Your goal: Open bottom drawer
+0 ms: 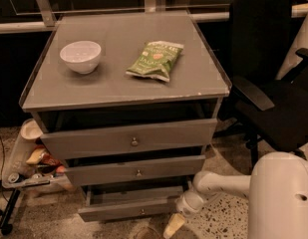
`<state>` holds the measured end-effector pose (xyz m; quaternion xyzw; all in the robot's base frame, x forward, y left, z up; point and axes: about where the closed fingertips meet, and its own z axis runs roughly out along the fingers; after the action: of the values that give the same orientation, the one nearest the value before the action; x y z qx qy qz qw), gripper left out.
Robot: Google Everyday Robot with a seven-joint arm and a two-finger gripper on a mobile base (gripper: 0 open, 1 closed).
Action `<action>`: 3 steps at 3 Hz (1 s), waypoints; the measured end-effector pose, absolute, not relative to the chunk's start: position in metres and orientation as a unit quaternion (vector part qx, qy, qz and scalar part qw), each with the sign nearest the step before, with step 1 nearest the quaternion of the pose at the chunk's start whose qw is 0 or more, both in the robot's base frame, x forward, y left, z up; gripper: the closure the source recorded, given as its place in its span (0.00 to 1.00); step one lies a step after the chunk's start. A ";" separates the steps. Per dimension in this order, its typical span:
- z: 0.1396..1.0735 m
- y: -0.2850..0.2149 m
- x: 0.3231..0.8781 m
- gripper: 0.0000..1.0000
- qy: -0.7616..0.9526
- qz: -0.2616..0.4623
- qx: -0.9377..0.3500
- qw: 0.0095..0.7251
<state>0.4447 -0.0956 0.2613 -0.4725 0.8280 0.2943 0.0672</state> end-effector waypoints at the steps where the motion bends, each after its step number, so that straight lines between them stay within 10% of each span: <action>1: 0.267 -0.090 0.470 0.00 0.830 0.286 -0.472 0.086; 3: 0.246 -0.069 0.508 0.00 0.826 0.291 -0.474 0.089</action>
Offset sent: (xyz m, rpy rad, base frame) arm 0.0733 0.0321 -0.0154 0.0315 -0.0529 -0.0177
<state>0.5079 -0.0686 0.2460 -0.4744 0.8260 0.2908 0.0894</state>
